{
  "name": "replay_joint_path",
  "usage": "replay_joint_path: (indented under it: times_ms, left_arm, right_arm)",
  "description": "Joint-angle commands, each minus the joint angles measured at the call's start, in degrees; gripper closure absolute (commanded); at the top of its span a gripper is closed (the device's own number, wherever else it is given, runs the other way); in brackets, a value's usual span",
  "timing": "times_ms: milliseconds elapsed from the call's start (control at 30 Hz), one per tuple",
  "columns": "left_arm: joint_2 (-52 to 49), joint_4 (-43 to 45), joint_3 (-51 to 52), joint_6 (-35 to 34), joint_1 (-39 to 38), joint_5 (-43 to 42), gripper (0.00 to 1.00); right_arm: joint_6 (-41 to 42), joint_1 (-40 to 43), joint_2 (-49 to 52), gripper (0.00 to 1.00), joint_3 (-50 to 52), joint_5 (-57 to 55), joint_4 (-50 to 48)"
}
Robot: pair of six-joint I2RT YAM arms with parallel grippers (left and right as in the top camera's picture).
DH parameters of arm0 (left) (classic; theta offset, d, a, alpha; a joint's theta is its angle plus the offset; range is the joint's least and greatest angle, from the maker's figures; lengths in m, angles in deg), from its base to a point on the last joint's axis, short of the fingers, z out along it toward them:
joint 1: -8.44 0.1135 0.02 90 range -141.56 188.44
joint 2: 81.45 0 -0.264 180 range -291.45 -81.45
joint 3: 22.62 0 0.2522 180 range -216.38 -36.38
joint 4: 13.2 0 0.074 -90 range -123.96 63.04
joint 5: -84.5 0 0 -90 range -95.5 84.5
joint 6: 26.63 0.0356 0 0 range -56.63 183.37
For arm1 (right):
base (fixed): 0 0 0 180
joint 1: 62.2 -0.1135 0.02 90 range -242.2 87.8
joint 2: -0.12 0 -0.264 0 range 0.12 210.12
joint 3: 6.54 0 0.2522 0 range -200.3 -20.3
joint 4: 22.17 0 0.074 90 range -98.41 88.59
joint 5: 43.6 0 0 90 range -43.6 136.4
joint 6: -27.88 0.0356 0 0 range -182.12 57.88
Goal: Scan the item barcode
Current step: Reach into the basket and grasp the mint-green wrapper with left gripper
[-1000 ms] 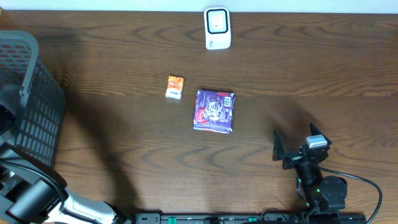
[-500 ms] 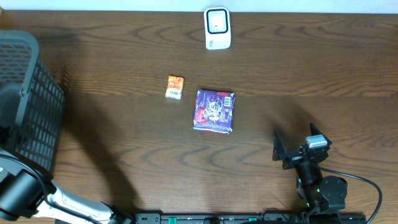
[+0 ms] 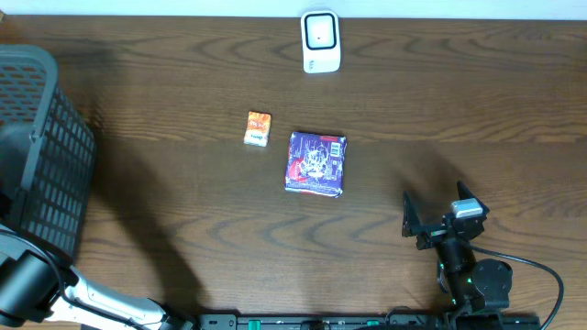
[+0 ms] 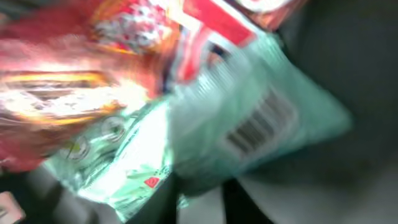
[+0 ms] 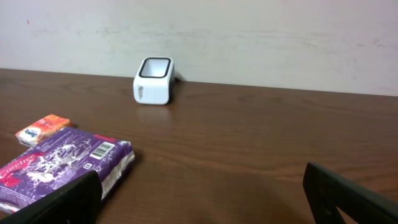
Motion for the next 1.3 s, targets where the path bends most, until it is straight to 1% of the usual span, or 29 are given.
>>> replay_joint_path:
  times_ms: [0, 100, 200, 233, 267, 367, 400, 467, 500, 533, 600, 667, 700, 733, 767, 833, 933, 1000, 1033, 1267]
  left_arm:
    - [-2.7, -2.3, 1.3, -0.9, -1.2, -16.3, 0.81]
    - [-2.3, -3.6, 0.2, -3.9, -1.7, -22.1, 0.81]
    - [-1.2, -4.0, -1.2, -6.6, -2.6, -29.6, 0.81]
    - [-0.7, -3.8, -1.7, -6.8, -2.9, -32.0, 0.78]
    - [-0.1, -3.5, -2.0, -6.8, -3.3, -33.8, 0.68]
    - [2.1, -1.8, -2.2, -6.7, -4.5, -34.2, 0.66]
    - [2.7, -1.3, -2.2, -6.7, -4.8, -33.3, 0.64]
    - [4.3, 0.0, -2.2, -6.6, -5.1, -28.9, 0.59]
    - [4.8, 0.5, -2.2, -6.5, -5.1, -26.3, 0.52]
    - [5.3, 1.0, -2.2, -6.5, -5.1, -23.3, 0.48]
    - [6.1, 2.1, -2.2, -5.7, -5.1, -16.3, 0.47]
    - [6.1, 1.9, -2.2, -2.0, -5.1, -10.3, 0.46]
    - [5.9, 1.6, -1.9, -0.2, -5.1, -2.6, 0.39]
    - [5.8, 1.9, -1.4, -0.5, -5.0, 1.0, 0.36]
    - [5.7, 2.2, -0.9, -1.1, -5.0, 3.0, 0.33]
    - [5.6, 3.7, 0.4, -1.1, -5.0, 3.8, 0.31]
    - [4.8, 6.1, 1.9, -0.8, -5.0, 7.1, 0.23]
    - [3.7, 7.9, 2.3, 0.2, -4.9, 9.0, 0.07]
    - [3.1, 8.6, 2.3, 1.0, -4.7, 8.9, 0.00]
    - [0.0, 9.1, 2.3, 2.1, -3.4, 8.0, 0.01]
  right_arm:
    - [0.4, 0.3, -0.3, 0.01, 0.1, 0.3, 0.2]
    - [0.4, 0.3, -0.3, 0.01, 0.1, 0.3, 0.2]
    - [0.4, 0.3, -0.3, 0.01, 0.1, 0.3, 0.2]
    - [0.4, 0.3, -0.3, 0.01, 0.1, 0.3, 0.2]
    - [0.4, 0.3, -0.3, 0.01, 0.1, 0.3, 0.2]
    - [0.4, 0.3, -0.3, 0.01, 0.1, 0.3, 0.2]
    - [0.4, 0.3, -0.3, 0.01, 0.1, 0.3, 0.2]
    - [0.4, 0.3, -0.3, 0.01, 0.1, 0.3, 0.2]
    - [0.4, 0.3, -0.3, 0.01, 0.1, 0.3, 0.2]
    - [0.4, 0.3, -0.3, 0.01, 0.1, 0.3, 0.2]
    - [0.4, 0.3, -0.3, 0.01, 0.1, 0.3, 0.2]
    - [0.4, 0.3, -0.3, 0.01, 0.1, 0.3, 0.2]
    - [0.4, 0.3, -0.3, 0.01, 0.1, 0.3, 0.2]
    - [0.4, 0.3, -0.3, 0.01, 0.1, 0.3, 0.2]
    - [0.4, 0.3, -0.3, 0.01, 0.1, 0.3, 0.2]
    - [0.4, 0.3, -0.3, 0.01, 0.1, 0.3, 0.2]
    - [0.4, 0.3, -0.3, 0.01, 0.1, 0.3, 0.2]
    - [0.4, 0.3, -0.3, 0.01, 0.1, 0.3, 0.2]
    - [0.4, 0.3, -0.3, 0.01, 0.1, 0.3, 0.2]
    - [0.4, 0.3, -0.3, 0.01, 0.1, 0.3, 0.2]
